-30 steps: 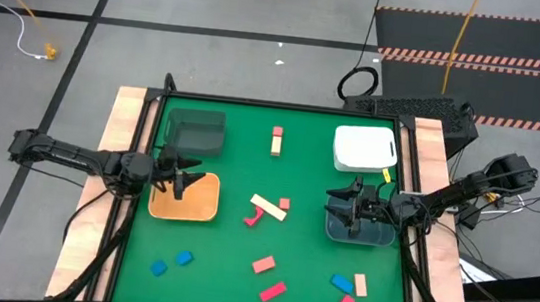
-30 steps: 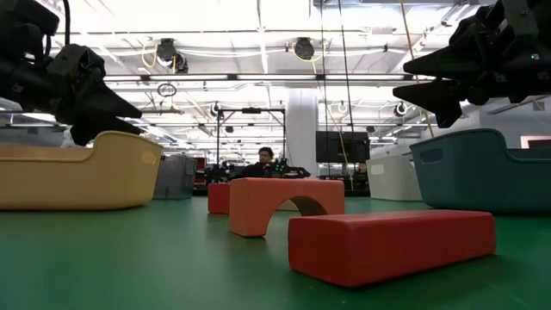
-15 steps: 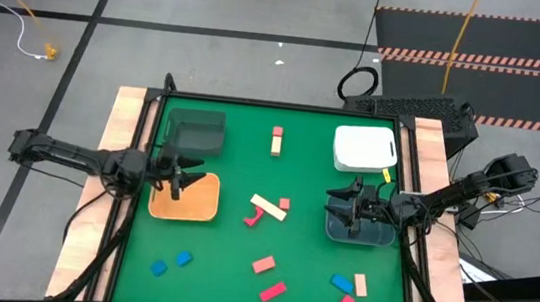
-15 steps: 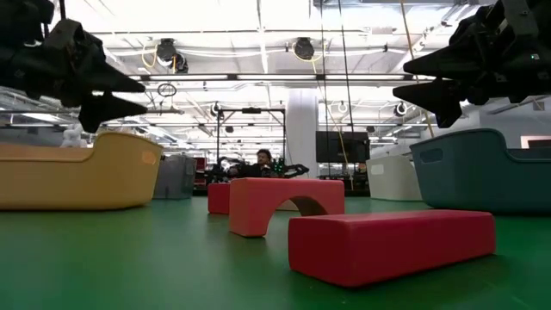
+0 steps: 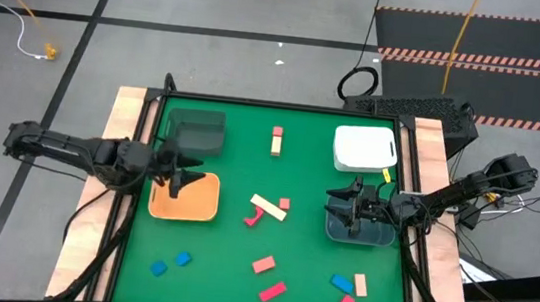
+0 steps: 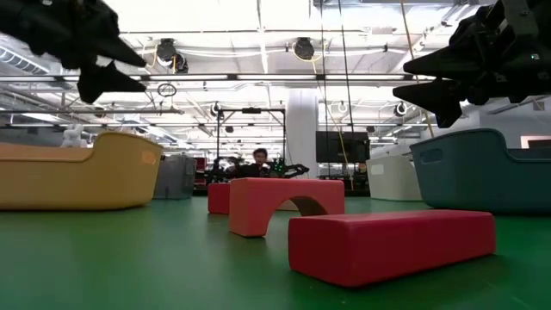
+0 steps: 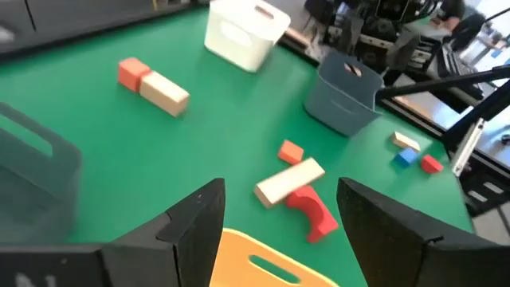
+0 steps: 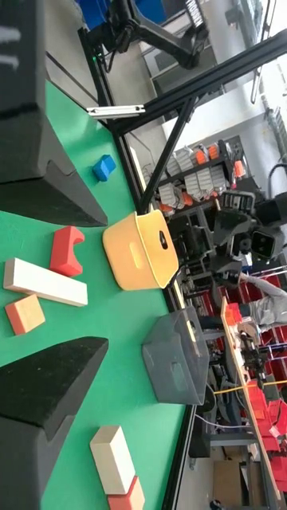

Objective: Sort & place blocks by color
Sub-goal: Put the top right blue block into the black bin

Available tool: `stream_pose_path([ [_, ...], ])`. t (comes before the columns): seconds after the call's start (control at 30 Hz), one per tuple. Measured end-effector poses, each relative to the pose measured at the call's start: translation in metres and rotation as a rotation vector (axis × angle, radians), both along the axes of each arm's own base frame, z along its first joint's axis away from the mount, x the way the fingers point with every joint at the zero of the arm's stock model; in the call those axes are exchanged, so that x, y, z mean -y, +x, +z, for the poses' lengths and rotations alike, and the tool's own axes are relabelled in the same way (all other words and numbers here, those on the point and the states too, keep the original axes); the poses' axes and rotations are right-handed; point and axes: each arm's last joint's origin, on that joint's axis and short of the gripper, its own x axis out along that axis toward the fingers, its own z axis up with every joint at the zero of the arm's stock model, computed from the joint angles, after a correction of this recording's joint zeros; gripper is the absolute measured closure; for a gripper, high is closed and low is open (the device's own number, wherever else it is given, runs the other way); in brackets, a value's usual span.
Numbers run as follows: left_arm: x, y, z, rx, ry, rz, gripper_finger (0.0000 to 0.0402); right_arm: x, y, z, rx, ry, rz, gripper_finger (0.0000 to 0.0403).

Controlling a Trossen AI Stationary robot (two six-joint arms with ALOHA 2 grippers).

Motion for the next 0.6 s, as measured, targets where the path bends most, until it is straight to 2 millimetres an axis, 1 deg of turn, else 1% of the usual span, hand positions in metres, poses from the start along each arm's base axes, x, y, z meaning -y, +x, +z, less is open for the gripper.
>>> stream_pose_path([
  [0.17, 0.010, 0.021, 0.017, -0.084, -0.082, -0.044, 0.0160, 0.000, 0.000, 0.000, 0.000, 0.000, 0.000, 0.0174],
  [0.33, 0.027, 0.045, 0.025, -0.166, -0.175, -0.062, 0.0160, 0.000, 0.000, 0.000, -0.001, 0.000, 0.000, 0.0174],
  [0.47, 0.046, 0.061, 0.026, -0.218, -0.293, -0.109, 0.0160, 0.000, 0.000, 0.000, 0.000, 0.000, 0.000, 0.0174],
  [0.6, 0.072, 0.073, 0.024, -0.247, -0.442, -0.168, 0.0160, 0.000, 0.000, 0.000, 0.000, 0.000, 0.001, 0.0174],
])
